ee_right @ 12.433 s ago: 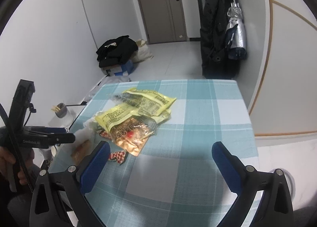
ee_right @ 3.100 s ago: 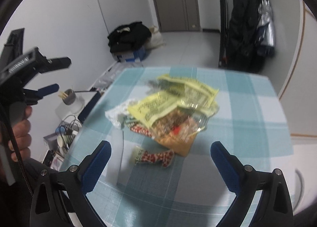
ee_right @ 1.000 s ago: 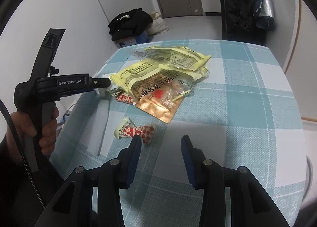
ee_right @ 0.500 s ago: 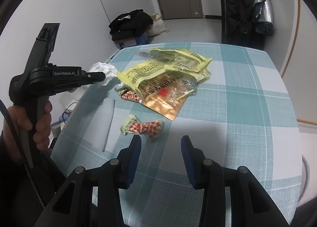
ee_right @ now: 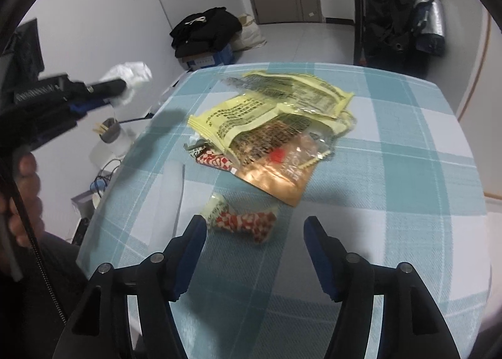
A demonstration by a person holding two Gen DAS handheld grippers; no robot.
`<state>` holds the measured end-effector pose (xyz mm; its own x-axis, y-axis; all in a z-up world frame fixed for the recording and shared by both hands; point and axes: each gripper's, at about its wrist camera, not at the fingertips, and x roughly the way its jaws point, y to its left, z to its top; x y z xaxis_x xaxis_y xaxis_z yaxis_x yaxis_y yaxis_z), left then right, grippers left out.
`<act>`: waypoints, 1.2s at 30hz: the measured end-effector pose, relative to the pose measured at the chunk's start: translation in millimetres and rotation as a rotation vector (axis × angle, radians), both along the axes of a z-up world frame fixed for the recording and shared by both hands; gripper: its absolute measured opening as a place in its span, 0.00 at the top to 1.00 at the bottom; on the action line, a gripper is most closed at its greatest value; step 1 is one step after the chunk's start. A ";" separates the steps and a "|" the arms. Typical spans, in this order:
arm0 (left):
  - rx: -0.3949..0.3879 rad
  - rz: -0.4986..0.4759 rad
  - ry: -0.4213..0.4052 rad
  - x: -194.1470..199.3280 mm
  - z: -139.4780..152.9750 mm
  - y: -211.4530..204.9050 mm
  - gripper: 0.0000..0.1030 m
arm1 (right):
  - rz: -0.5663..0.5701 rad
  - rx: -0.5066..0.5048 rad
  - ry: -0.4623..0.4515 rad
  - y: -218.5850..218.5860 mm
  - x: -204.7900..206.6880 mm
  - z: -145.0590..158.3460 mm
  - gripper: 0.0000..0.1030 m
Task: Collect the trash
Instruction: 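Grasp the crumpled white tissue with the left gripper, then grasp the red-white candy wrapper with the right gripper while left holds tissue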
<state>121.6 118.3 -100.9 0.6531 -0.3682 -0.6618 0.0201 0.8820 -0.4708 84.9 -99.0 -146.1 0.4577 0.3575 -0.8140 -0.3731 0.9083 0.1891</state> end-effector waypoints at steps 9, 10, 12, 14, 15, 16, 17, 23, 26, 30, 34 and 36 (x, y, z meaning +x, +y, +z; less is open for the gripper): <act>-0.047 -0.011 -0.030 0.5 6.1 5.8 0.91 | 0.066 -0.067 0.009 21.3 11.1 -8.2 0.41; -0.051 -0.012 -0.030 0.8 5.8 6.2 0.91 | 0.072 -0.069 0.005 22.5 9.3 -8.4 0.42; -0.056 -0.010 -0.027 1.4 5.4 7.2 0.91 | 0.082 -0.097 -0.013 25.4 5.1 -8.8 0.49; -0.061 -0.011 -0.023 2.1 4.4 7.8 0.91 | 0.095 -0.094 -0.018 26.2 0.7 -8.6 0.50; -0.063 -0.010 -0.022 1.7 4.5 7.4 0.91 | 0.100 -0.090 -0.020 25.6 -1.0 -8.5 0.51; -0.064 -0.009 -0.021 1.0 4.3 7.4 0.91 | 0.102 -0.090 -0.026 24.9 -3.1 -8.1 0.51; -0.065 -0.009 -0.019 0.9 4.0 7.3 0.91 | 0.104 -0.090 -0.030 25.2 -5.2 -8.0 0.53; -0.067 -0.006 -0.008 0.3 2.6 5.6 0.91 | 0.133 -0.101 -0.042 20.0 -18.4 -7.0 0.55; -0.065 -0.007 0.002 0.6 0.9 3.7 0.91 | 0.130 -0.087 -0.048 14.3 -22.6 -6.8 0.62; -0.062 -0.002 0.014 -1.3 -1.6 2.1 0.91 | 0.126 -0.076 -0.059 9.8 -29.2 -5.0 0.68; -0.060 0.004 0.020 -2.7 -1.9 -0.1 0.91 | 0.180 -0.100 -0.072 18.0 -37.7 -4.8 0.76; -0.058 0.004 0.024 -3.4 -1.0 -1.8 0.91 | 0.235 -0.123 -0.074 24.0 -43.1 -4.6 0.79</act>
<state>118.2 116.6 -101.9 0.6391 -0.4038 -0.6547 0.0048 0.8532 -0.5216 41.8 -75.0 -150.7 0.4335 0.3614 -0.8255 -0.5851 0.8096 0.0472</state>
